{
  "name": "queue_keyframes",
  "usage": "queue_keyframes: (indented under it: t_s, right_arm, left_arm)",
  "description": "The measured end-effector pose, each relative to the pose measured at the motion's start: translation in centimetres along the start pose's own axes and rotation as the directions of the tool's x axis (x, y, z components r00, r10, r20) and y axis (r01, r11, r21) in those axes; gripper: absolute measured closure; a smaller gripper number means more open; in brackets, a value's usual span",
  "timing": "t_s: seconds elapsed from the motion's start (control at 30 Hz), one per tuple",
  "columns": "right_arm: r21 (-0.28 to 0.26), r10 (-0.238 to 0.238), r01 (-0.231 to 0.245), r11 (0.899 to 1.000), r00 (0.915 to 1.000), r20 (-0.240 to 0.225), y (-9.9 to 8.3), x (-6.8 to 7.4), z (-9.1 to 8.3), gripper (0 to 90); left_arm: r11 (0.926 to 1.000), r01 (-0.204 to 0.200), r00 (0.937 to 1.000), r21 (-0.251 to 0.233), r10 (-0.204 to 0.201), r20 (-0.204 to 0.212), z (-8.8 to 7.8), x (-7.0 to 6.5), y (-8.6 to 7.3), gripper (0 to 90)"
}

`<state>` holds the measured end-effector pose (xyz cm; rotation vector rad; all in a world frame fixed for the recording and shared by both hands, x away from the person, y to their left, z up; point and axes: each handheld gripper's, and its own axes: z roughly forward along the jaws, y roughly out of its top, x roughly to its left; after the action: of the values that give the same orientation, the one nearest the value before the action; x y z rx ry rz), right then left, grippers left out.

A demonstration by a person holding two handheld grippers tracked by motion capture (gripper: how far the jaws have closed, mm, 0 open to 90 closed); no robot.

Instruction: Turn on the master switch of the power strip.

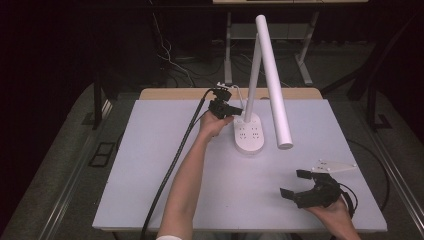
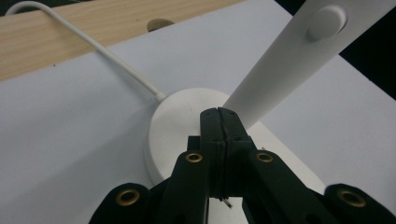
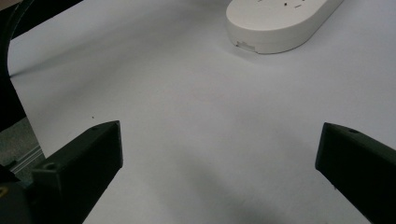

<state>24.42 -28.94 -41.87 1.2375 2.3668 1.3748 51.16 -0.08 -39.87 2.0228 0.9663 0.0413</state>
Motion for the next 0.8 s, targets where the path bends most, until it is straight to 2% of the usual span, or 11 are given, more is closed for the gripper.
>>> queue_keyframes:
  t_s: [0.27,0.33,0.37,0.43,0.47,0.53,0.63,0.67,0.7,0.77,0.8]
  right_arm:
    - [0.005,0.001,-0.001,1.0,1.0,-0.004,0.0,0.1,0.0,0.2]
    - [0.007,0.001,-0.001,1.0,1.0,-0.003,0.0,0.1,0.1,0.2]
    - [0.007,0.001,-0.001,1.0,1.0,-0.003,0.0,0.1,0.1,0.2]
    - [0.008,0.0,0.0,1.0,1.0,-0.004,0.0,0.1,0.1,0.2]
    - [0.008,0.0,0.0,1.0,1.0,-0.004,0.0,0.1,0.1,0.2]
    - [0.009,-0.002,0.002,1.0,1.0,-0.004,0.0,0.1,0.1,0.2]
    - [0.011,-0.006,0.006,1.0,1.0,-0.005,0.0,0.1,0.1,0.2]
    - [0.011,-0.006,0.006,1.0,1.0,-0.006,0.0,0.1,0.1,0.2]
    - [0.012,-0.006,0.006,1.0,1.0,-0.006,0.0,0.1,0.1,0.2]
    - [0.013,-0.006,0.006,1.0,1.0,-0.007,0.0,0.1,0.1,0.2]
    - [0.013,-0.01,0.01,1.0,0.9999,-0.007,0.0,0.1,0.1,0.2]
  left_arm:
    - [0.9994,-0.006,1.0,0.033,0.006,-0.007,0.7,0.0,-0.4,89.8]
    - [0.9987,-0.021,0.9997,0.047,0.021,-0.013,0.9,0.1,-0.5,89.9]
    - [0.9993,-0.005,0.9999,0.037,0.006,-0.016,1.1,0.0,-0.6,89.9]
    - [0.999,-0.008,0.9997,0.043,0.009,-0.023,1.3,0.0,-0.7,89.9]
    - [0.9981,-0.022,0.9994,0.057,0.024,-0.026,1.3,0.1,-0.7,89.9]
    - [0.9984,-0.01,0.9993,0.055,0.012,-0.035,1.7,0.0,-0.9,89.9]
    - [0.9976,-0.013,0.9988,0.068,0.016,-0.046,2.0,-0.1,-1.0,89.9]
    - [0.996,-0.032,0.9979,0.084,0.036,-0.054,2.1,0.0,-1.0,89.9]
    - [0.9974,-0.025,0.9978,0.068,0.029,-0.06,2.2,0.0,-1.1,89.9]
    - [0.997,-0.025,0.9974,0.074,0.03,-0.066,2.2,0.0,-1.1,89.9]
    - [0.9947,-0.049,0.9955,0.09,0.056,-0.076,2.1,0.0,-1.0,89.9]
